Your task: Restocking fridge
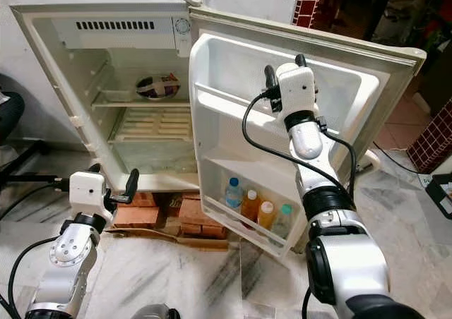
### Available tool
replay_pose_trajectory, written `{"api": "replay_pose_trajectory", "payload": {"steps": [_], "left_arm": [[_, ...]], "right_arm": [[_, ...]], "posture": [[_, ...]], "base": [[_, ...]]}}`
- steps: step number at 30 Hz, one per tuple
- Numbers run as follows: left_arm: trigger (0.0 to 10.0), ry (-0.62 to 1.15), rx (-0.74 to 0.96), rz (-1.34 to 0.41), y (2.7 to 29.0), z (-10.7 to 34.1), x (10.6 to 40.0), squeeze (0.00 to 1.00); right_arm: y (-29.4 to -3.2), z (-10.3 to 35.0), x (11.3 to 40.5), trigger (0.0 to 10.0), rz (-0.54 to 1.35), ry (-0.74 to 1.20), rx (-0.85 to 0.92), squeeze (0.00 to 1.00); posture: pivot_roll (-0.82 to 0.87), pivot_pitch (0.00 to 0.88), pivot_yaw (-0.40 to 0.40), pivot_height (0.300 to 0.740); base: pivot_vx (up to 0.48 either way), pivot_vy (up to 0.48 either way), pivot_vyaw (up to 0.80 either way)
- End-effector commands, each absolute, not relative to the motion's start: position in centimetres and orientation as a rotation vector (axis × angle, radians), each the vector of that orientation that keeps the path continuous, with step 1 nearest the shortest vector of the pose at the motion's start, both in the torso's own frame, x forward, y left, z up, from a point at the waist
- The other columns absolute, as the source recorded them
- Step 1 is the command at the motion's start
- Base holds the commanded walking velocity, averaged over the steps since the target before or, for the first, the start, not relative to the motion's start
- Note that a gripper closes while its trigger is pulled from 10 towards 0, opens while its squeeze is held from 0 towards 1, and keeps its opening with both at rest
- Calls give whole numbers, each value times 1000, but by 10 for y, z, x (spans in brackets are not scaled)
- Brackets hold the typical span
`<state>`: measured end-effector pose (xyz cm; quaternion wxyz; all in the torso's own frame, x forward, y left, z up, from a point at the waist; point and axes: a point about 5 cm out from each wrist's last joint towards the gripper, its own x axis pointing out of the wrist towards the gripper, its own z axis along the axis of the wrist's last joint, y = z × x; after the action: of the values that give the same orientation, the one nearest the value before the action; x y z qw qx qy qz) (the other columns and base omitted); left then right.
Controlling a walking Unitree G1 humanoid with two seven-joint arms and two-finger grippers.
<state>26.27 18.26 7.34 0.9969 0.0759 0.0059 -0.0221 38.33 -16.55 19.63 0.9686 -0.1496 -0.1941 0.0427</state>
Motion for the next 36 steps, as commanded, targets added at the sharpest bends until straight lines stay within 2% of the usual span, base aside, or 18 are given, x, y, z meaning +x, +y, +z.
{"api": "replay_pose_trajectory", "payload": {"steps": [1,8,10,16,25,31,36], "left_arm": [[10000,35,174,-8,186,71,264,0],[10000,42,169,-30,184,69,265,0],[10000,43,171,-30,184,69,265,0],[10000,45,175,-34,182,68,267,0],[10000,46,179,-33,182,67,266,0],[10000,50,184,-32,183,65,265,0],[10000,52,183,-45,181,65,266,0]], "right_arm": [[-168,206,385,10000,71,-429,-274,1000],[-178,223,384,10000,10,-508,-251,1000],[-183,243,382,10000,-31,-598,-261,1000],[-189,264,380,10000,-77,-681,-261,1000],[-198,279,367,10000,-115,-771,-304,1000],[-210,265,351,10000,-155,-761,-390,1000],[-228,235,332,10000,-208,-660,-401,1000]], "posture": [[62,0,-13,740],[58,0,-12,740],[56,0,-10,740],[52,0,-10,740],[56,0,-15,740],[49,0,-14,740],[35,0,-6,740]], "base": [[0,0,0],[0,0,0],[0,0,0],[0,0,0],[0,0,0],[0,0,0],[0,0,0]]}}
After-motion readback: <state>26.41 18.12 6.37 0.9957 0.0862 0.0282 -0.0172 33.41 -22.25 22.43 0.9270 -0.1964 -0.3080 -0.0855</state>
